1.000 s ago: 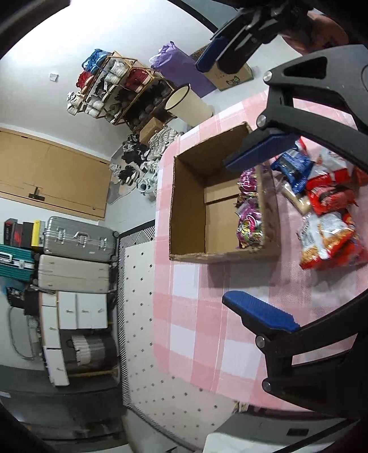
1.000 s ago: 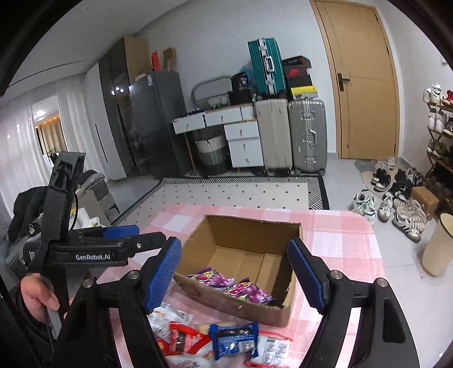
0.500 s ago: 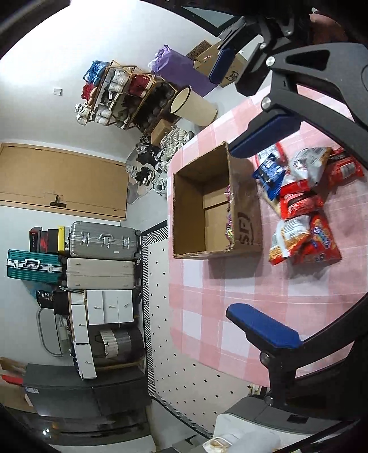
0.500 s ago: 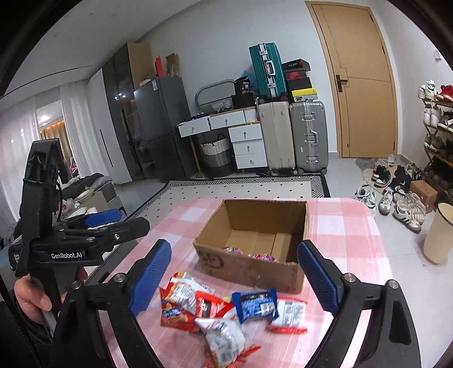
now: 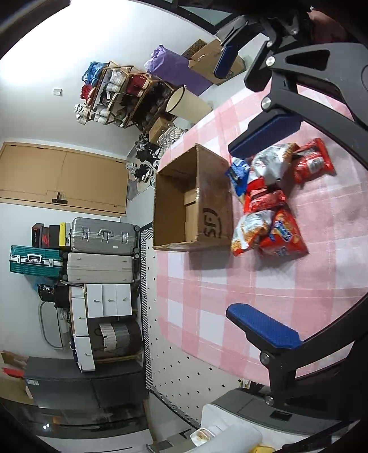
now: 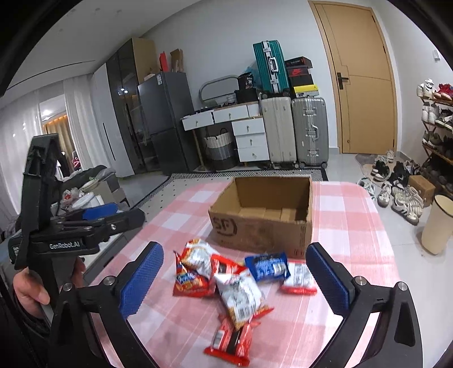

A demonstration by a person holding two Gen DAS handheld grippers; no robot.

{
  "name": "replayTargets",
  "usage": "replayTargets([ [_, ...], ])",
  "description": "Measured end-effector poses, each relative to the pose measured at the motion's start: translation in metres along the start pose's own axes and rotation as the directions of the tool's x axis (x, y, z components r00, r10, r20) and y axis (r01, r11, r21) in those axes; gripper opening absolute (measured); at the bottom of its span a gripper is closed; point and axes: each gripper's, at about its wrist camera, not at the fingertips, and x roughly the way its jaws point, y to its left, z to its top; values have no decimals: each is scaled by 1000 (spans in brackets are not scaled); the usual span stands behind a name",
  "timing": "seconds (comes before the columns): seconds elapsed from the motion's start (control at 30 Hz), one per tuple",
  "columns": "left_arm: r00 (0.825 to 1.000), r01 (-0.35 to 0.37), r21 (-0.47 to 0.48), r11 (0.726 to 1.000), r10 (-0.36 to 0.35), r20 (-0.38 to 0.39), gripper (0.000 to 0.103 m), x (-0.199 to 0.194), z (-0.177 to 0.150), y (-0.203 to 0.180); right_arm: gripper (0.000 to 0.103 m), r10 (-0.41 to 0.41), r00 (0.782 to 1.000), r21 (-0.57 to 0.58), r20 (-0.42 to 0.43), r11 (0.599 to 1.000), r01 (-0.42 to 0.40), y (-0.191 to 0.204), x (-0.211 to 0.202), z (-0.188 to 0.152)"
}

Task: Organize snacks
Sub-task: 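Withdraw both grippers from the box back toward the snack pile, then grasp the red chocolate-bar pack with the right gripper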

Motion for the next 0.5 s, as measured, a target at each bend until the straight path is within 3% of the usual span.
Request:
replayTargets([
  [0.5,997,31,-86,996,-38,-73,103,7,-50,15,102,-14,992,36,-122,999,19,-1,16,-57],
])
